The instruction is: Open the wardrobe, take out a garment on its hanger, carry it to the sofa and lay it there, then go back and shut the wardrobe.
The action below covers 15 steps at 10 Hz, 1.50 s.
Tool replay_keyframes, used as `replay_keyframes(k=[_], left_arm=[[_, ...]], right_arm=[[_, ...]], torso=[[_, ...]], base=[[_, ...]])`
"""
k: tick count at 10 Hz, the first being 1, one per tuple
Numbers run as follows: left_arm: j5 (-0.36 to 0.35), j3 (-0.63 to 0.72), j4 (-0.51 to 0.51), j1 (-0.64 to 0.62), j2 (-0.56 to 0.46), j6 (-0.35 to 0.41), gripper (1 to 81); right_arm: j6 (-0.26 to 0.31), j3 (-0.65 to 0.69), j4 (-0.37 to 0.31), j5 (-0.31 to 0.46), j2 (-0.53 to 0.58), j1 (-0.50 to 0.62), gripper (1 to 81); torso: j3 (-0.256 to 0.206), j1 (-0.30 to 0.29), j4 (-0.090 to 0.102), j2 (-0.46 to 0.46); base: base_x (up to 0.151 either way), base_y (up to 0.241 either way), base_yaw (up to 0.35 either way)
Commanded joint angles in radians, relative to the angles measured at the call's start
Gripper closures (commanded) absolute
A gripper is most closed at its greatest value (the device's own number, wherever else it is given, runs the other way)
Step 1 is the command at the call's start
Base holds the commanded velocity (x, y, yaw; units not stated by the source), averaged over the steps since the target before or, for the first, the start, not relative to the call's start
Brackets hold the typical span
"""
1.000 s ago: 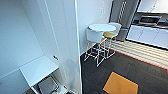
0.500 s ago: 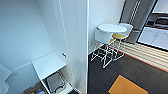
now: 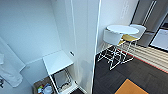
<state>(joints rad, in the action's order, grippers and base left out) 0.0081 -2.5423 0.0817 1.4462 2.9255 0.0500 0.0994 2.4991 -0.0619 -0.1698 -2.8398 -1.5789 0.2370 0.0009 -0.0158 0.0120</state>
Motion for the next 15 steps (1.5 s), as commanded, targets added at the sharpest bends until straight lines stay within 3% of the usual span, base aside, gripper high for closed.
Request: replay_keyframes(k=[1, 15], left_arm=[[0.067, 0.004, -0.003, -0.02, -0.005, 0.001, 1.0], [0.07, 0.004, -0.003, -0.02, -0.002, 0.001, 1.0]], right_arm=[[0.002, -0.002, 0.008, 0.062, 0.015, 0.009, 1.0], [0.002, 0.059, 0.008, 0.062, -0.019, 0.01, 1.0]], torso=[[0.0, 0.0, 0.0, 0.0], [0.0, 0.0, 0.0, 0.0]], base=[[0.0, 0.0, 0.231], [0.0, 0.0, 0.231]])
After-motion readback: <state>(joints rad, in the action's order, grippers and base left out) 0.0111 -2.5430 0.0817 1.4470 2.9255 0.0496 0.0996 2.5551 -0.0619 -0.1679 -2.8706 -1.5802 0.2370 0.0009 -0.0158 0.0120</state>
